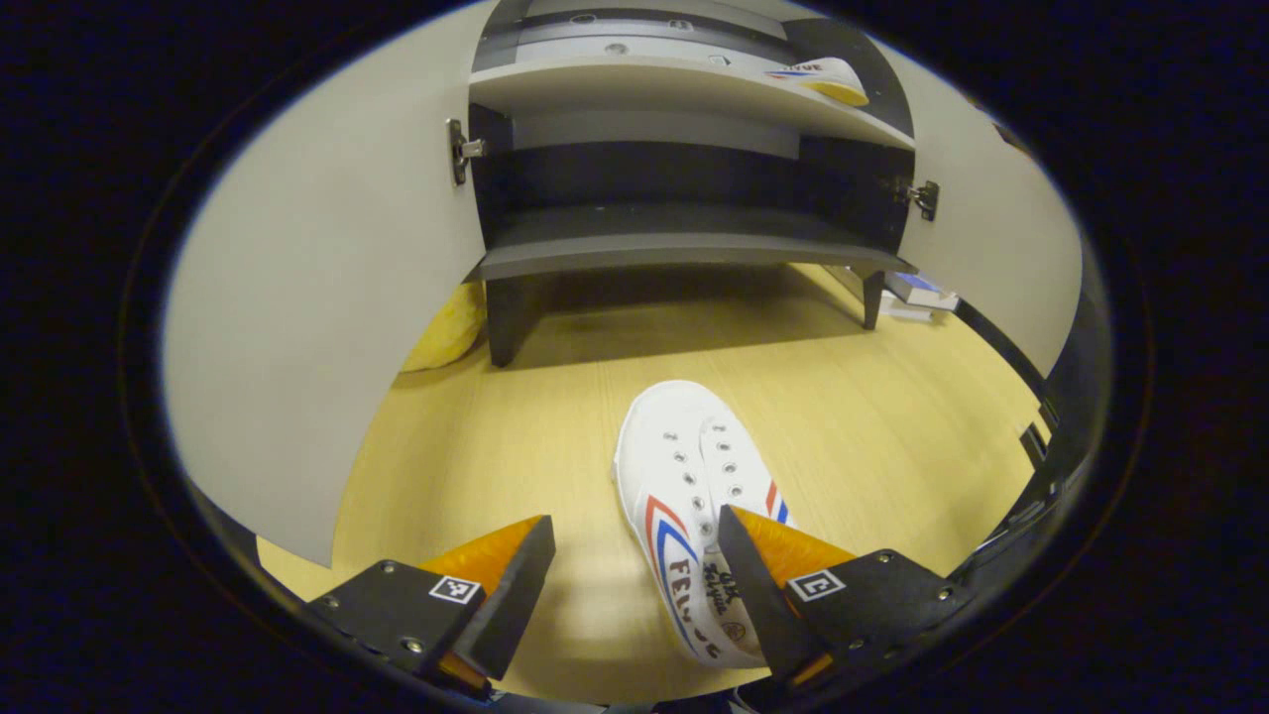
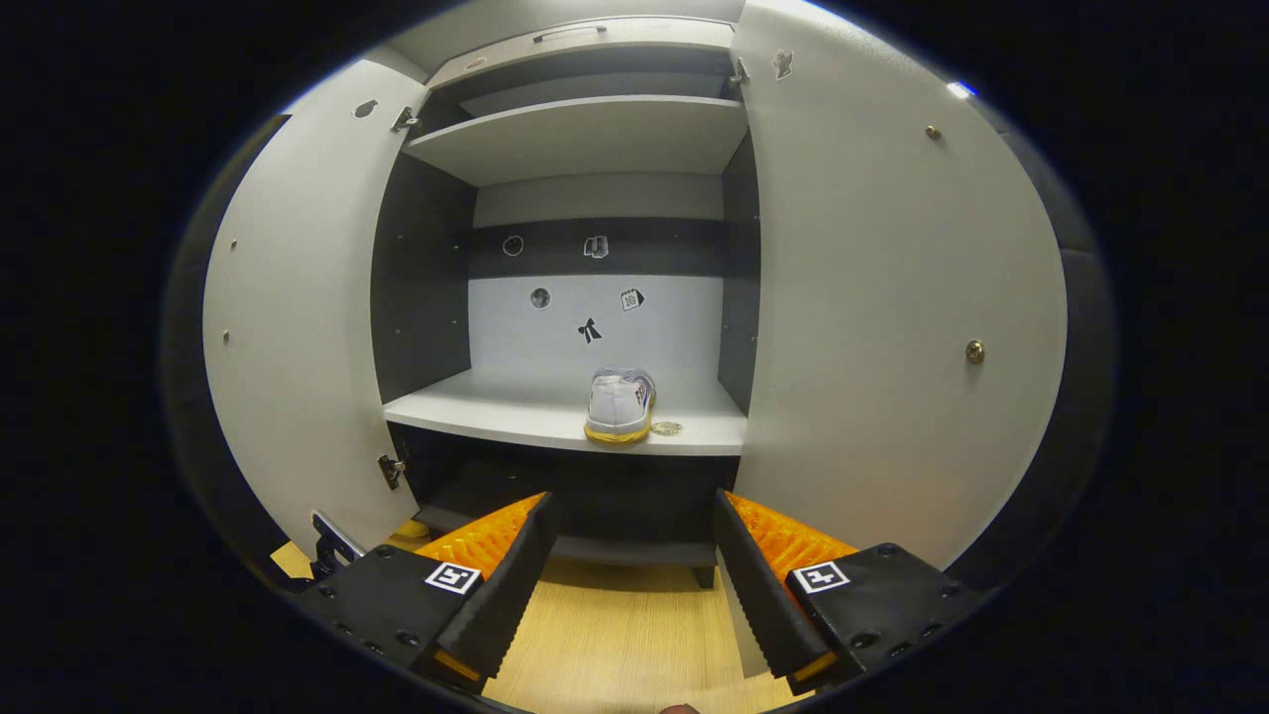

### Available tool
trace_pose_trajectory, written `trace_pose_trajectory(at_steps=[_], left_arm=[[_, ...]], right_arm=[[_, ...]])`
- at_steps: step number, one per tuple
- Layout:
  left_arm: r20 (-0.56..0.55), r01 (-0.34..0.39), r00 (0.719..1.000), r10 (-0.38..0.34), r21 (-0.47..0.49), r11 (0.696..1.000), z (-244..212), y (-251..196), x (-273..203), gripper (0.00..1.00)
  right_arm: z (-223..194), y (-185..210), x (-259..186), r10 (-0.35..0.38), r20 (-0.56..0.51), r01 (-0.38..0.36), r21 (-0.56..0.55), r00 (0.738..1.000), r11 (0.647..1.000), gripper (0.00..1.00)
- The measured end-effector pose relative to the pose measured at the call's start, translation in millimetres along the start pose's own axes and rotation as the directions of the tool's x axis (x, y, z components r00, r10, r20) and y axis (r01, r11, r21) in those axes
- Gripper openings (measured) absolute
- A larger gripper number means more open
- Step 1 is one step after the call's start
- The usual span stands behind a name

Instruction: Grab one shoe with the right hand and put it into the shoe cabinet, grab the other shoe with the left hand and put it into the shoe cabinet; then close the right door with the right hand and the left door with the left hand.

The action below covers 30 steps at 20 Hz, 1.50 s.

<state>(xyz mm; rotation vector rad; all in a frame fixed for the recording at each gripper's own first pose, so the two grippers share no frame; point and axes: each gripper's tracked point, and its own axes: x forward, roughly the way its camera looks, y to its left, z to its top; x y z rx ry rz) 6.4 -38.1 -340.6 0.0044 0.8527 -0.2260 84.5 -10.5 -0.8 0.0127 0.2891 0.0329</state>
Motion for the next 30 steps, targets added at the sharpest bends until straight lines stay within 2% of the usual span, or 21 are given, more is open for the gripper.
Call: trace_pose_trajectory(at_steps=[3,6,7,8,10,12,15,18,20,27,30], left_arm=[[-0.063,-0.001,0.998,0.001,-0.006,1.000,-15,0,4,0.98],[-0.056,0.001,0.998,-0.002,-0.014,1.000,-15,0,5,0.99],[-0.058,0.020,0.998,-0.022,-0.032,0.999,-15,-3,6,0.99],[-0.067,0.063,0.996,-0.067,-0.061,0.996,-16,-10,7,0.95],[-0.076,0.112,0.990,-0.122,-0.127,0.986,-17,-22,9,0.67],[-0.091,0.109,0.989,-0.120,-0.111,0.988,-18,-21,8,0.42],[-0.124,0.092,0.987,-0.104,-0.102,0.991,-17,-23,8,0.38],[-0.090,0.066,0.993,-0.077,-0.114,0.991,-17,-17,5,0.18],[-0.056,0.049,0.997,-0.053,-0.081,0.995,-11,-15,8,0.03],[0.064,0.054,0.997,-0.051,-0.056,0.997,22,-7,-12,0.02],[0.126,0.066,0.990,-0.057,-0.068,0.995,52,-6,-32,0.02]], right_arm=[[-6,3,2,0.011,-0.012,-0.011,-0.027,1.000,1.000,0.98],[-8,5,3,0.015,-0.017,-0.016,-0.046,1.000,0.999,0.99],[-9,6,3,0.021,-0.022,-0.022,-0.041,1.000,0.999,0.99],[-10,8,3,0.027,-0.026,-0.028,-0.036,0.999,0.999,0.99],[-8,10,3,0.036,-0.017,-0.036,-0.039,0.999,0.999,0.98],[-9,11,2,0.038,-0.017,-0.039,-0.046,0.999,0.998,0.99],[-11,14,0,0.049,-0.021,-0.049,-0.034,0.999,0.998,0.99],[-10,14,-5,0.049,-0.015,-0.049,-0.034,0.999,0.998,0.99],[-8,11,-9,0.046,-0.004,-0.046,-0.044,0.999,0.998,0.99],[-9,-1,-21,0.027,-0.003,-0.027,-0.049,1.000,0.998,0.99],[-9,0,-24,0.033,-0.001,-0.033,-0.041,0.999,0.999,0.99]])
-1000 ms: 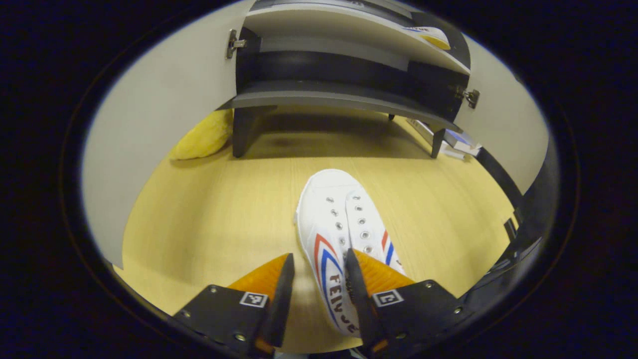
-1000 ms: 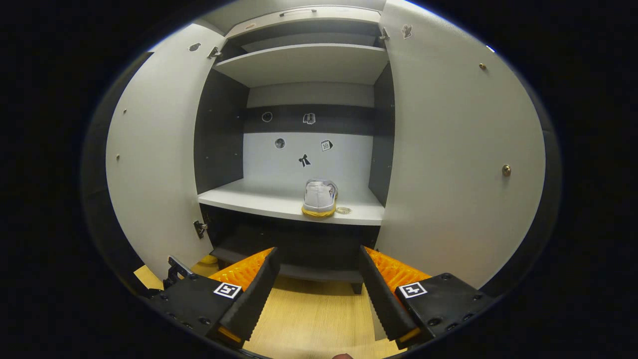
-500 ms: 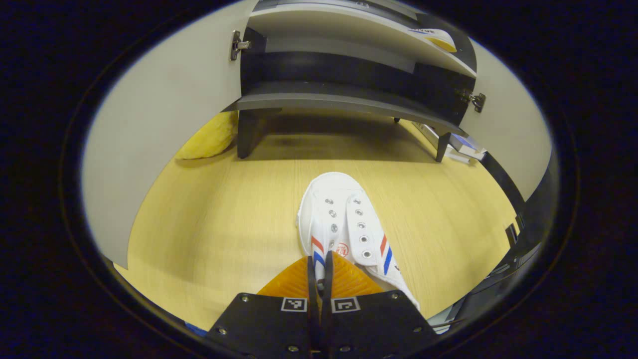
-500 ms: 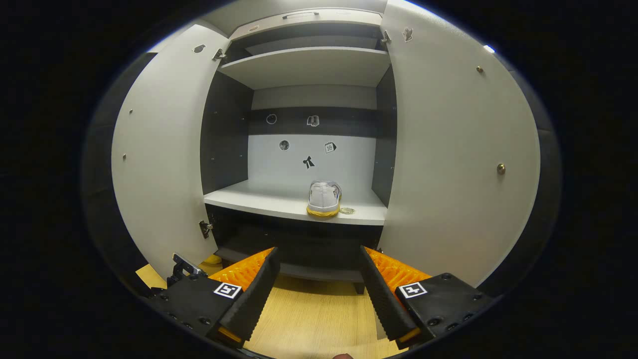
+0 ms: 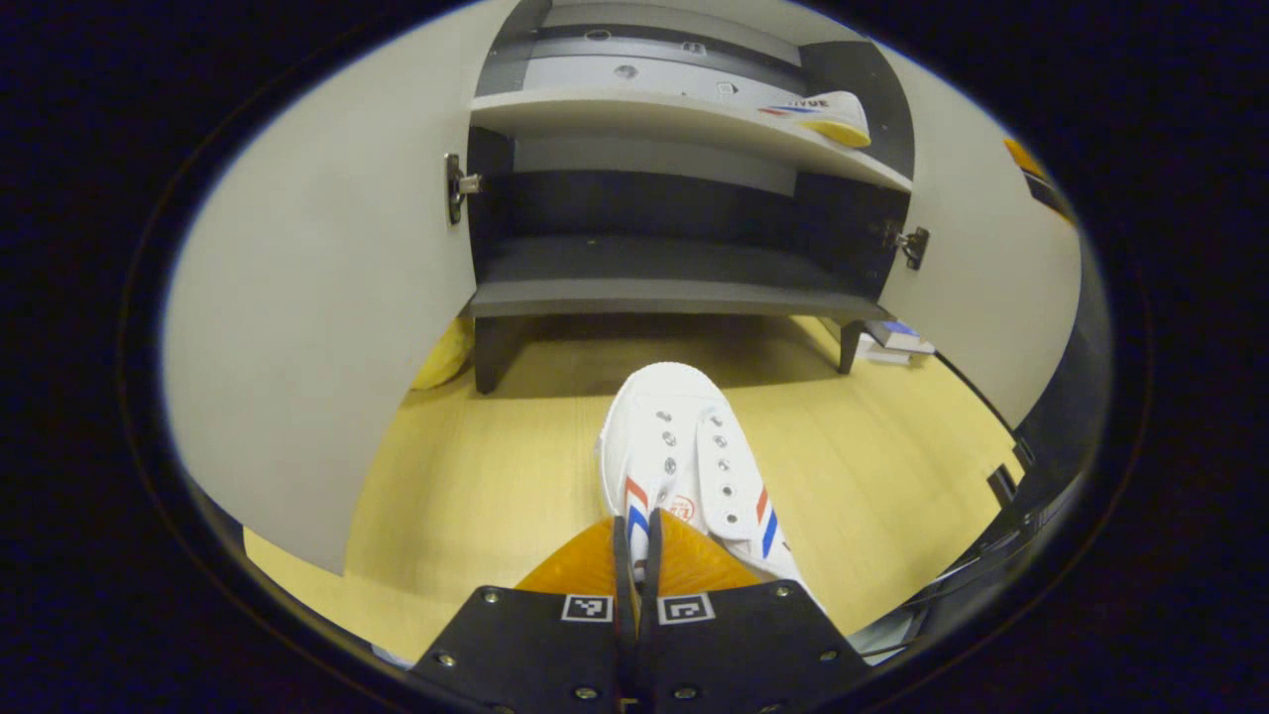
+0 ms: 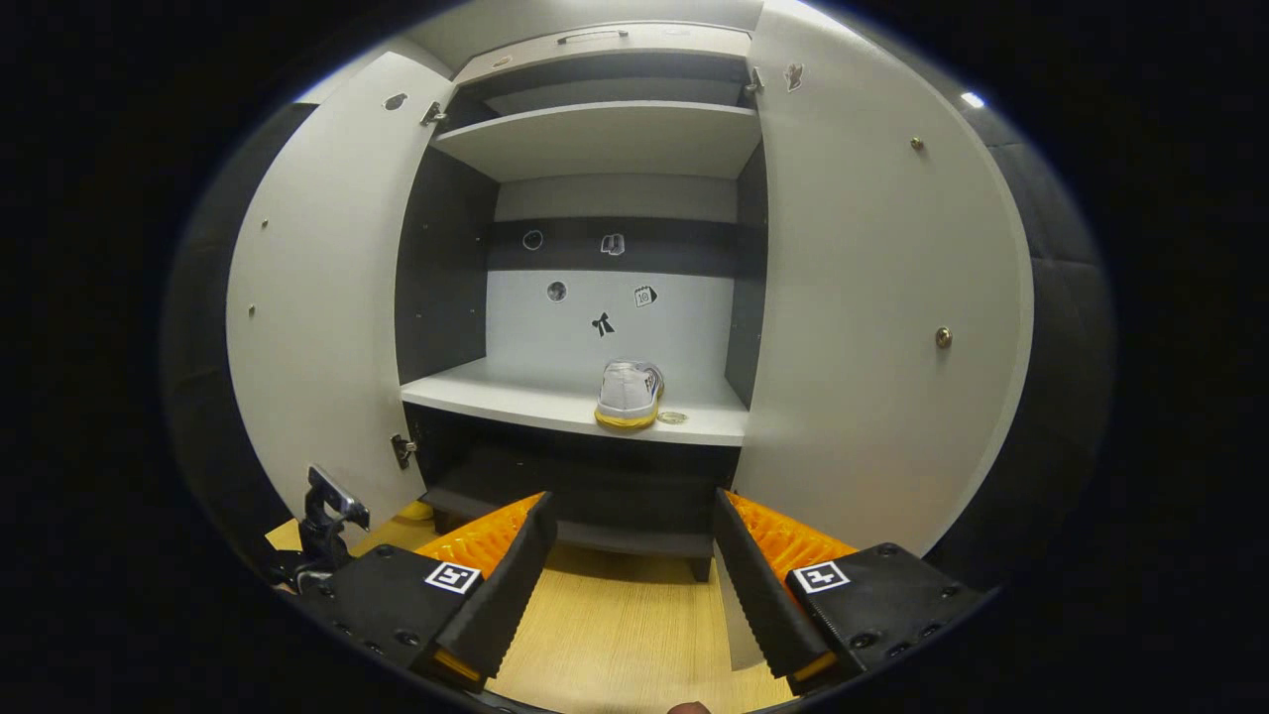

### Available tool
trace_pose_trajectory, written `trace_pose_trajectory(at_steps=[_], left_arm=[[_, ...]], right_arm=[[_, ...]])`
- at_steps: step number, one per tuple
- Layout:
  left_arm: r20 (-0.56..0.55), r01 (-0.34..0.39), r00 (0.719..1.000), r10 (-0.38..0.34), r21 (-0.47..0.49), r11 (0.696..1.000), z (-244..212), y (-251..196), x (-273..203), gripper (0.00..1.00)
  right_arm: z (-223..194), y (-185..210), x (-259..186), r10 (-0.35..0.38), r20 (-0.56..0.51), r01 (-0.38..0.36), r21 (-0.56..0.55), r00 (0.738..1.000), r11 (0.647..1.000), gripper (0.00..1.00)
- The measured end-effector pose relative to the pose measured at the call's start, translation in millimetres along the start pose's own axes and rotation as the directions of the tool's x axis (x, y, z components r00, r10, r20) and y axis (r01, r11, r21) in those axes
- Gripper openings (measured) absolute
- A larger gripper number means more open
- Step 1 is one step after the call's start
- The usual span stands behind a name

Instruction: Grab one shoe with the right hand and put it into the shoe cabinet, grab the other shoe with the left hand and put it into the shoe cabinet; then close the right door with the right hand and the left door with the left hand.

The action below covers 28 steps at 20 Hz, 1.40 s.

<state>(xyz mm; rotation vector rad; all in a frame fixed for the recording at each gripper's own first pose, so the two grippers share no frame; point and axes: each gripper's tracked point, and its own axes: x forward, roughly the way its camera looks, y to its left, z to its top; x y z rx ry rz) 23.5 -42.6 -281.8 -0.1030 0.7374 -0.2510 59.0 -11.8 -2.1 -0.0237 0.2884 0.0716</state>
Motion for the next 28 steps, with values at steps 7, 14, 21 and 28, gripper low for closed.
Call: trace_pose_trajectory(at_steps=[7,14,21,28], left_arm=[[0.181,0.036,0.983,-0.028,-0.044,0.998,100,-17,-39,0.01],[0.348,0.083,0.935,-0.069,-0.024,0.996,174,-18,-98,0.00],[0.430,0.056,0.902,-0.041,-0.023,0.998,191,-9,-123,0.02],[0.477,0.044,0.878,-0.043,0.009,0.999,193,-10,-125,0.01]], right_arm=[[4,5,-7,0.020,0.020,-0.020,-0.003,1.000,1.000,0.99],[-2,1,-15,0.020,0.023,-0.020,0.003,1.000,1.000,0.99],[-10,-2,-25,0.002,0.023,-0.003,0.025,1.000,1.000,0.99],[-34,11,-36,0.018,-0.008,-0.018,0.058,1.000,0.998,0.99]])
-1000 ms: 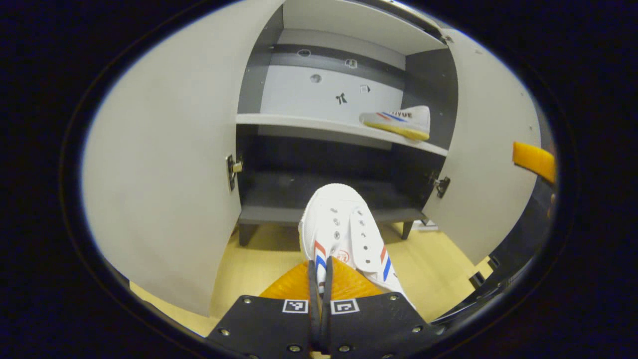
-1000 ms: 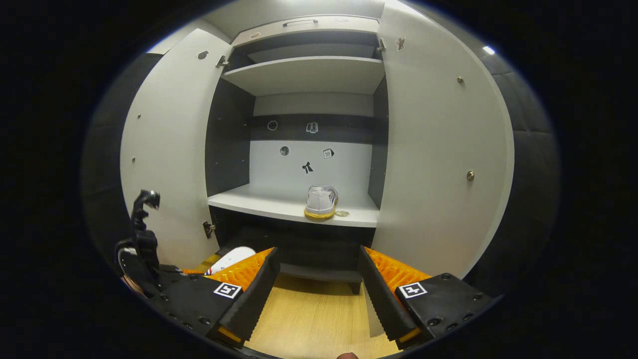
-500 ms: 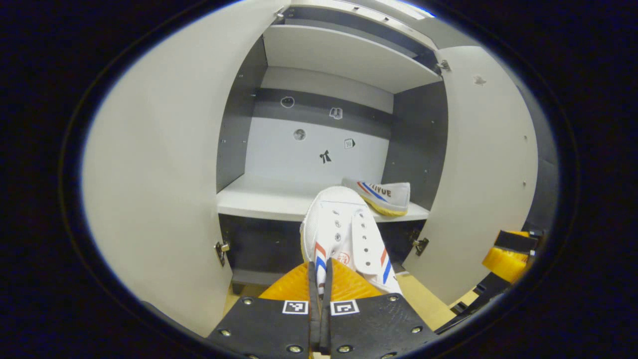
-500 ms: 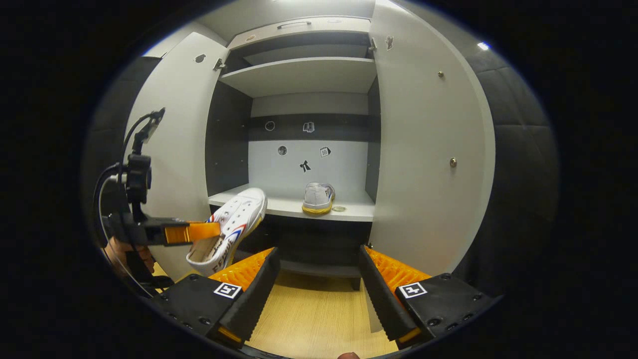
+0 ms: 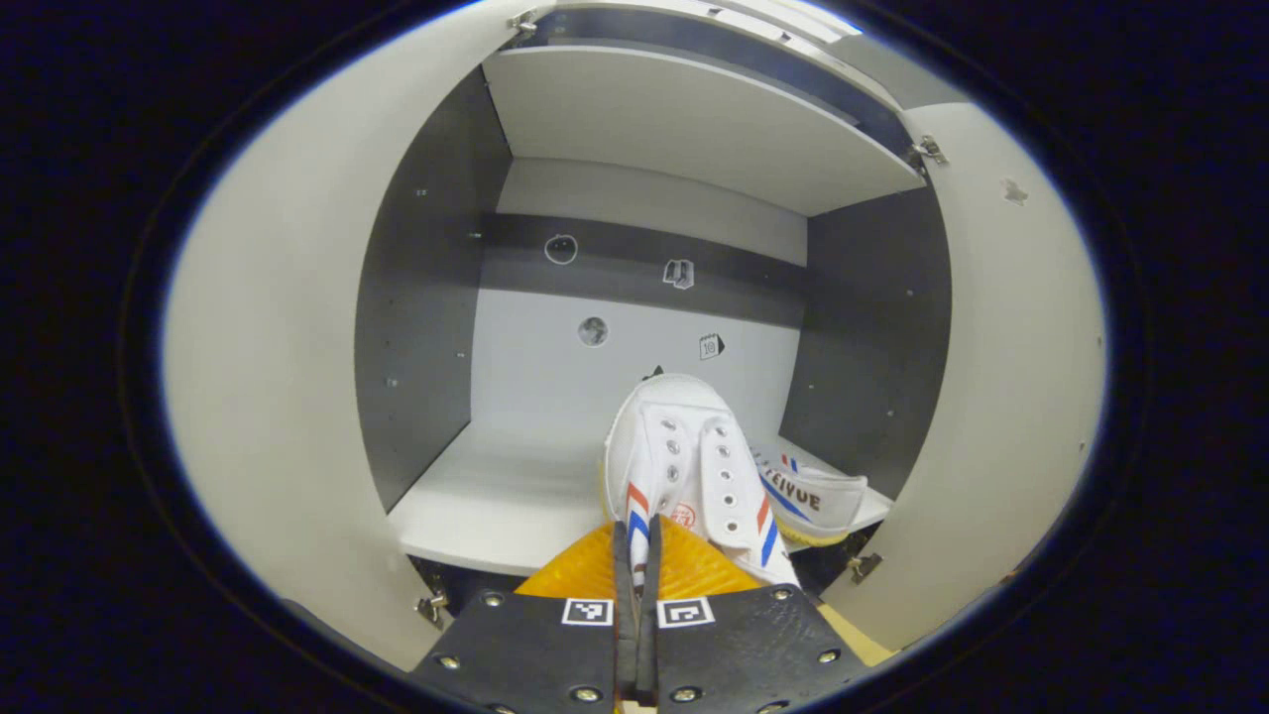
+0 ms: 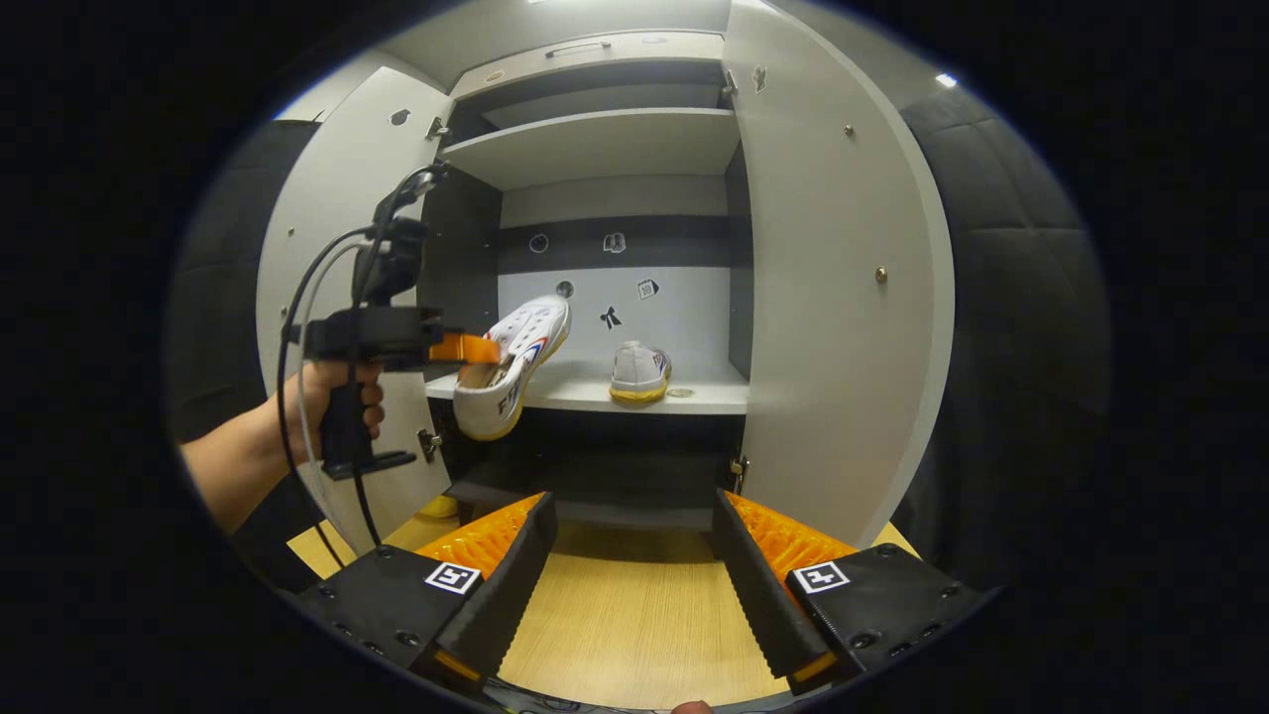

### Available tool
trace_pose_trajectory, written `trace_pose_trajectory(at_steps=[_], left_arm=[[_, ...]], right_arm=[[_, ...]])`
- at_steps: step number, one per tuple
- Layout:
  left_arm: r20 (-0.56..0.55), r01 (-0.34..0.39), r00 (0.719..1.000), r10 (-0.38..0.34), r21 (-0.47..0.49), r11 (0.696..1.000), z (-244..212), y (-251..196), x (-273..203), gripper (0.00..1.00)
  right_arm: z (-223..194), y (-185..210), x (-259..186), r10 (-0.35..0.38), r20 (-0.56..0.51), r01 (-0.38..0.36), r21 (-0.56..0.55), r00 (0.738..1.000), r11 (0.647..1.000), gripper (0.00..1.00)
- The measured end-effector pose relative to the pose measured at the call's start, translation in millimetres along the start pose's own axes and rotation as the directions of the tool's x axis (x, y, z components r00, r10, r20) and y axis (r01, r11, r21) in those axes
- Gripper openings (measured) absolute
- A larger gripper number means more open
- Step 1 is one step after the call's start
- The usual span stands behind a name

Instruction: Grab one shoe with the right hand and put it into the shoe cabinet, grab the other shoe with the left hand and put it into the shoe cabinet; then close the right door with the right hand and the left door with the left hand.

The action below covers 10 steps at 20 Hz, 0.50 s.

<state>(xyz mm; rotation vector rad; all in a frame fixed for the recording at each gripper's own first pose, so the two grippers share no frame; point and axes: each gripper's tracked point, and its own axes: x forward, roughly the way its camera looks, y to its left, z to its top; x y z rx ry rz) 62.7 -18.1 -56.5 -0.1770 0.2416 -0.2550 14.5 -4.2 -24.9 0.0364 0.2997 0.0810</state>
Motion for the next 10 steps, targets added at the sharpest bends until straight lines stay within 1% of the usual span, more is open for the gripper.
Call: trace_pose_trajectory(at_steps=[3,5,10], left_arm=[[0.012,-0.012,1.000,0.011,0.032,0.999,0,-1,0,0.01],[0.004,-0.031,1.000,0.030,0.032,0.999,1,1,-4,0.01],[-0.090,-0.081,0.992,0.084,0.040,0.996,-2,-1,-3,0.01]], right_arm=[[-9,-3,-3,-0.007,-0.013,0.008,0.004,1.000,1.000,0.99],[-14,-5,-4,-0.011,-0.027,0.011,0.012,1.000,1.000,0.99],[-15,-20,-7,-0.040,-0.027,0.040,0.008,0.999,0.999,0.99]])
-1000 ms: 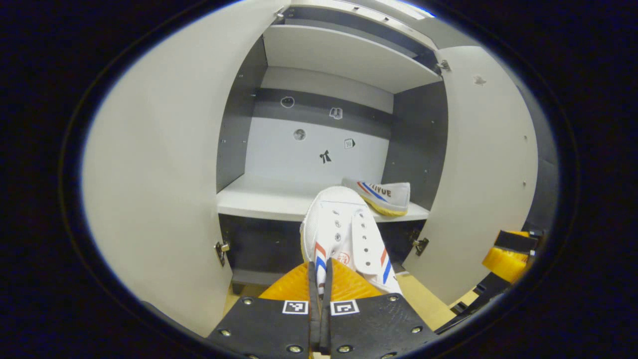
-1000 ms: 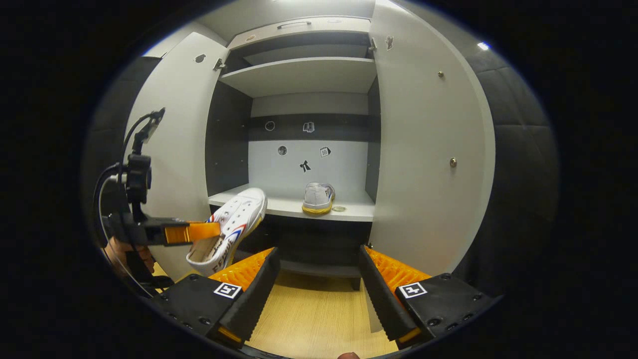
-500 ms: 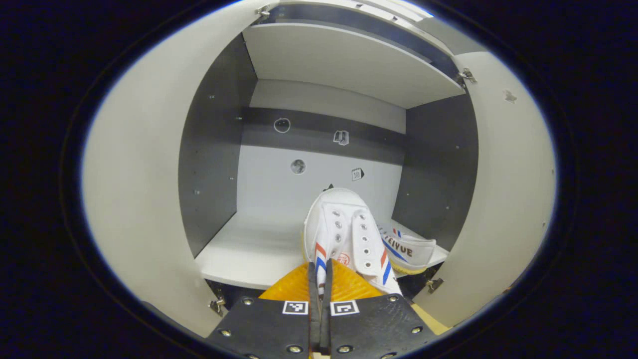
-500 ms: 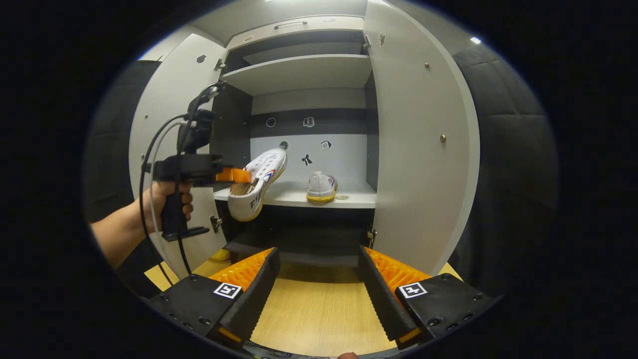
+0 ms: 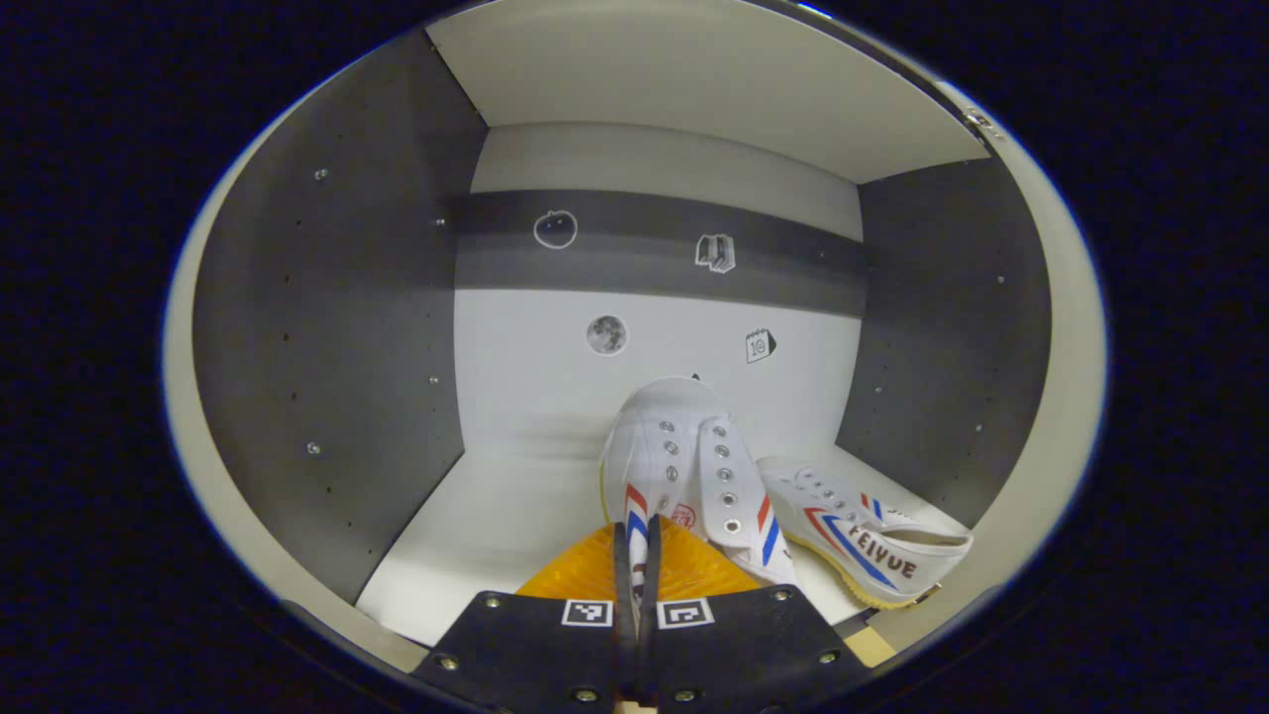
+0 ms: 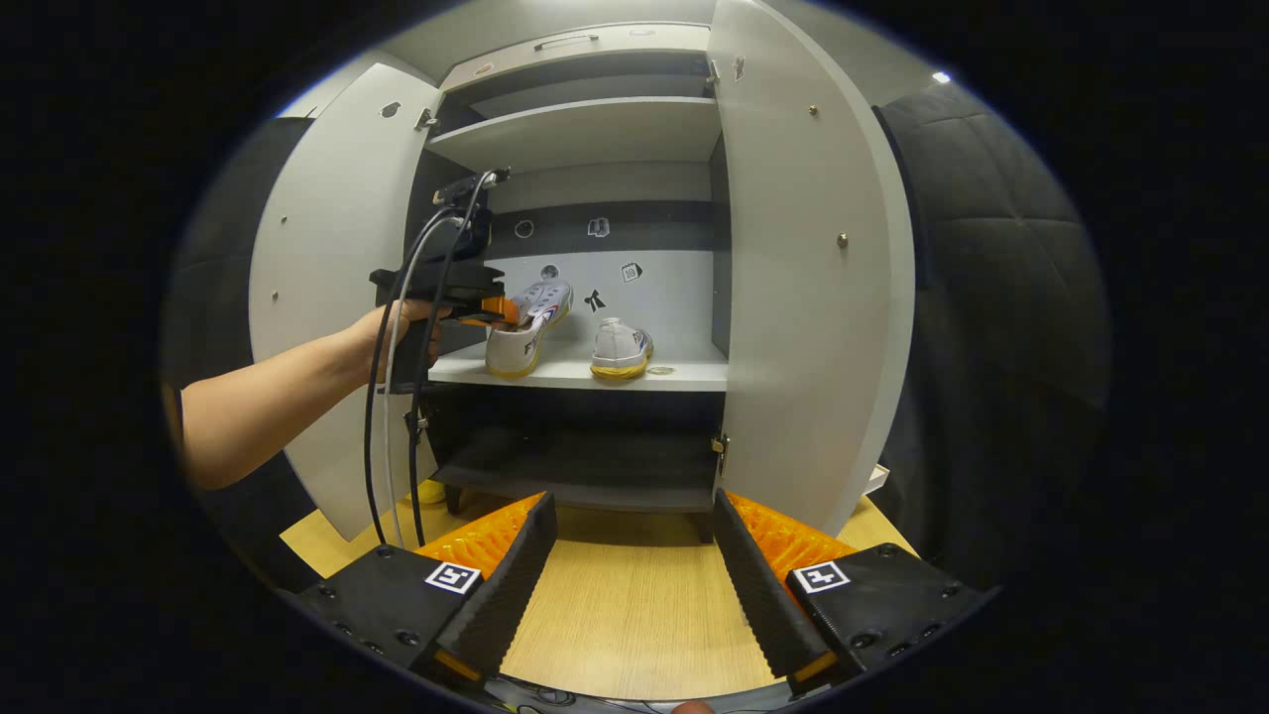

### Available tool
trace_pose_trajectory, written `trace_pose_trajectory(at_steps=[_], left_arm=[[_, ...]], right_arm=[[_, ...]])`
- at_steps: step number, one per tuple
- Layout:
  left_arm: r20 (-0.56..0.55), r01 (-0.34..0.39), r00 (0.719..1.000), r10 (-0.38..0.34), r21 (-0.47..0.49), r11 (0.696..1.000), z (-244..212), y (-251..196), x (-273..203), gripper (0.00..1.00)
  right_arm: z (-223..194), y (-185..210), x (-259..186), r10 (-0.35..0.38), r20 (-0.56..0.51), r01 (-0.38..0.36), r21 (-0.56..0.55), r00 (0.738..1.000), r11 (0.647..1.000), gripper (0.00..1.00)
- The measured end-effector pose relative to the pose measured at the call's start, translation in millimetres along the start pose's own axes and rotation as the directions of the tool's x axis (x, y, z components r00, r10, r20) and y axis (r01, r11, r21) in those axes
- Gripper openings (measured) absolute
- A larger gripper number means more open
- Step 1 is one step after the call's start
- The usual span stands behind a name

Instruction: Grab one shoe with the right hand and put it into the shoe cabinet, grab the other shoe with the left hand and put it into the shoe cabinet; then close the right door with the right hand and the left door with the left hand.

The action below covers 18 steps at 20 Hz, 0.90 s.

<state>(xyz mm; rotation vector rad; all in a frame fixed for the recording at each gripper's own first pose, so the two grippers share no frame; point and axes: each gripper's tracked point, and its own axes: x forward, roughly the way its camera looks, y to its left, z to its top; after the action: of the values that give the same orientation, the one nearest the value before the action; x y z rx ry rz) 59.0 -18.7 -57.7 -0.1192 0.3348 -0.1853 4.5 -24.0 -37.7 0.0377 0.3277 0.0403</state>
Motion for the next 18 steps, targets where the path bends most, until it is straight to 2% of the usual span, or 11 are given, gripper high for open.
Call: trace_pose_trajectory(at_steps=[3,5,6,8,12,18], left_arm=[[-0.054,-0.026,0.998,0.025,-0.013,1.000,-3,1,-2,0.01],[-0.051,-0.024,0.998,0.023,-0.032,0.999,-1,-2,-3,0.02],[-0.035,-0.017,0.999,0.016,-0.032,0.999,3,-2,-6,0.05],[0.058,-0.038,0.998,0.038,0.004,0.999,32,3,-25,0.15],[0.173,-0.050,0.984,0.030,0.112,0.992,65,-4,-81,0.92],[0.256,-0.010,0.967,-0.016,0.098,0.995,60,-24,-166,0.92]], right_arm=[[-1,-6,0,-0.013,-0.007,0.013,0.000,1.000,1.000,0.99],[2,-10,-3,-0.019,0.000,0.019,-0.004,1.000,1.000,0.98],[5,-11,-5,-0.020,0.007,0.020,-0.006,1.000,1.000,0.99],[10,-15,-10,-0.025,0.017,0.025,-0.008,1.000,1.000,0.99],[31,-32,-28,-0.062,0.078,0.061,0.014,0.995,0.998,0.98],[74,-73,-60,-0.150,0.180,0.146,0.034,0.972,0.989,0.98]])
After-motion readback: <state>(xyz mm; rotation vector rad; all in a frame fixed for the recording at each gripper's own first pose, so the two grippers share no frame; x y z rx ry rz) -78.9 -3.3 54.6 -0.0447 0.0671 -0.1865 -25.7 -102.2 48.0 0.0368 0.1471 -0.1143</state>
